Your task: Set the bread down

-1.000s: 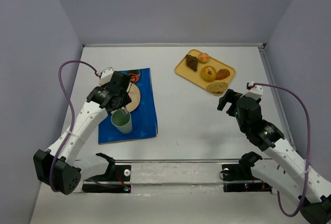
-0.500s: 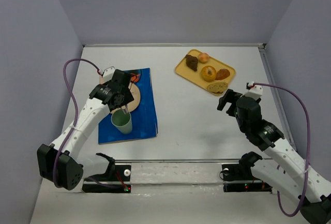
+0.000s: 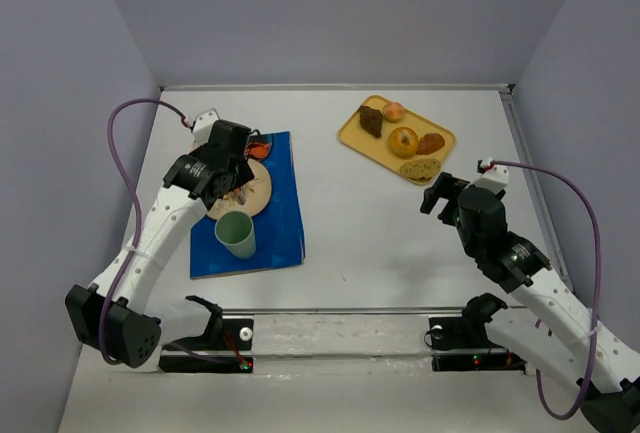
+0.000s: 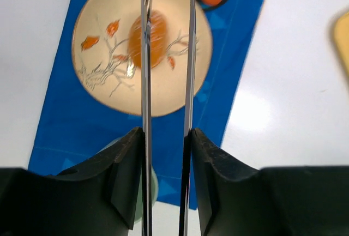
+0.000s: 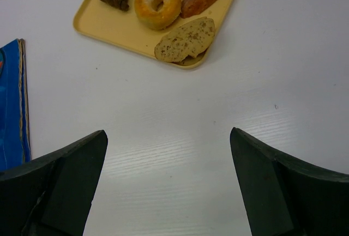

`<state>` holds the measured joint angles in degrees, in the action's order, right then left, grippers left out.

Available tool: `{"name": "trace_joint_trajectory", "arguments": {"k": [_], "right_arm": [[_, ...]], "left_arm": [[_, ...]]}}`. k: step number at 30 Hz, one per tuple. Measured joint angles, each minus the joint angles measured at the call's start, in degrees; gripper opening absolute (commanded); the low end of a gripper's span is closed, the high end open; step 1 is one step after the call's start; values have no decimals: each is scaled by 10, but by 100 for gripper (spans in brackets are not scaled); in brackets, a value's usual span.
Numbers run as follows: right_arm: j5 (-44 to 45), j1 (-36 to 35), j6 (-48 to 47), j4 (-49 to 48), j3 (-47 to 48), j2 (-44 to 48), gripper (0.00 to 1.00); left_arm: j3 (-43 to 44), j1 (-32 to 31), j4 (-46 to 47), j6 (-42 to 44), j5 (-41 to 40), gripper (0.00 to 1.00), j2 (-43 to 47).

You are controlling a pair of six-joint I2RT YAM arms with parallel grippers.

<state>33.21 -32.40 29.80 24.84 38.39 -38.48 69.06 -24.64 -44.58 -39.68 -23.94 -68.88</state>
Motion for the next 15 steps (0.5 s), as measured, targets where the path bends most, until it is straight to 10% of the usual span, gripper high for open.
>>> {"name": "trace_joint_trajectory", "arguments": {"k": [15], "right_arm": [[0,0,0,0,0,1,100]], "left_arm": [[126,-61,256,114,45,57,-137]]}}
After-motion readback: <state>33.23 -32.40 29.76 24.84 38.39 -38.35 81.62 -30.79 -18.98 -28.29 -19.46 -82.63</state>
